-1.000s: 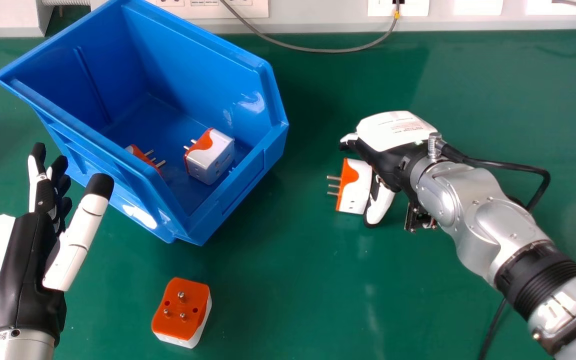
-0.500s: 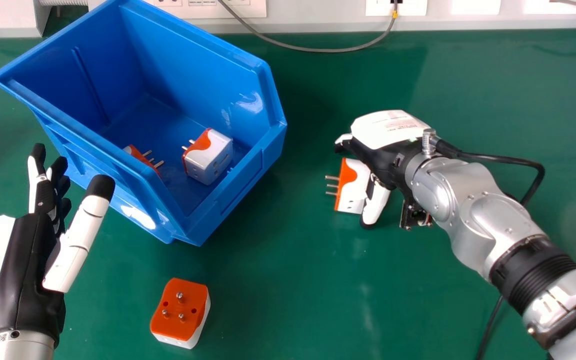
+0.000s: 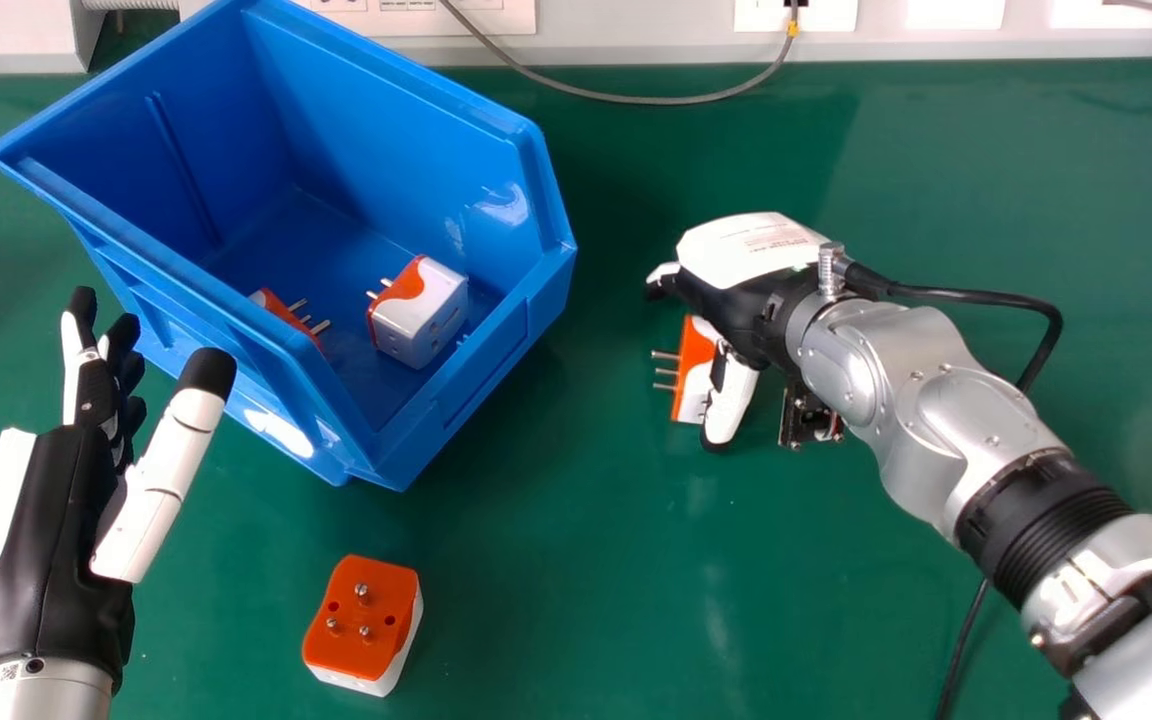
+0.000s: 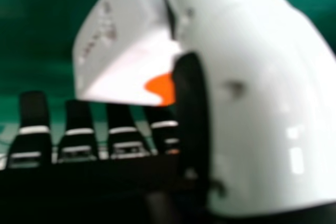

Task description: Pick all objects and put in blue box

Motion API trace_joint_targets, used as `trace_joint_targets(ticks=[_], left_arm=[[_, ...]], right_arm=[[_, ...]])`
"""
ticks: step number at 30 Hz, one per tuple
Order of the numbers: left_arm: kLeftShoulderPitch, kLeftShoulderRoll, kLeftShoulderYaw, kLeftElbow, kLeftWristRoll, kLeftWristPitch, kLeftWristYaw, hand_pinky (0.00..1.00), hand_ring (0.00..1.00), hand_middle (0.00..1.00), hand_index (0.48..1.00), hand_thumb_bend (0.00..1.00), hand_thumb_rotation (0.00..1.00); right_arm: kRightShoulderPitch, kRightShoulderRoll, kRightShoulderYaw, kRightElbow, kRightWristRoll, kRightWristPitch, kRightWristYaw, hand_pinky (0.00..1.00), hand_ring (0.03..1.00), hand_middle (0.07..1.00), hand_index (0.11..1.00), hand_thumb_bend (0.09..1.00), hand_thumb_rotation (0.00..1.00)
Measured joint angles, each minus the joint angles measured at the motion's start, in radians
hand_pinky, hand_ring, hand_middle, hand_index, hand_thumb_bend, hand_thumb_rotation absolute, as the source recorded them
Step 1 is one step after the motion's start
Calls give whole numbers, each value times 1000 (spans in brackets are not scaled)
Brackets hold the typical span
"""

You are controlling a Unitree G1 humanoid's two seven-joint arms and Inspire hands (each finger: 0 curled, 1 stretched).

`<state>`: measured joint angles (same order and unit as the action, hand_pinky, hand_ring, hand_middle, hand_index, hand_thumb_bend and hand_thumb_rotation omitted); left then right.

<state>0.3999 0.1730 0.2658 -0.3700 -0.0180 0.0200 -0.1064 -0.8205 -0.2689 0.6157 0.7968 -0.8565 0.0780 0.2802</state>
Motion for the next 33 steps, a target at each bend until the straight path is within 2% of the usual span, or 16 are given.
trace_joint_targets(ticks=[5,12,24,33], left_arm=[[0,-1,-5,-9,0,13,1,1000,1000,1000,1000,775,809],[0,-1,-4,-10,-1,15,1,1000,1000,1000,1000,784,812],[8,-3,-4,-31,-2,23,1,1000,1000,1000,1000,775,814],[11,-2,-3,-37,-1,26,1,1000,1000,1000,1000,777,816]], right_arm=[[-16,12,2,31,1,-5,0,757,878,906,857,587,0],[-20,19,5,32,0,-3,4,762,879,907,859,576,0],[-42,42,6,103,19,-13,-18,728,871,901,848,569,0],[-58,60,6,139,40,-2,-25,758,870,894,836,538,0]])
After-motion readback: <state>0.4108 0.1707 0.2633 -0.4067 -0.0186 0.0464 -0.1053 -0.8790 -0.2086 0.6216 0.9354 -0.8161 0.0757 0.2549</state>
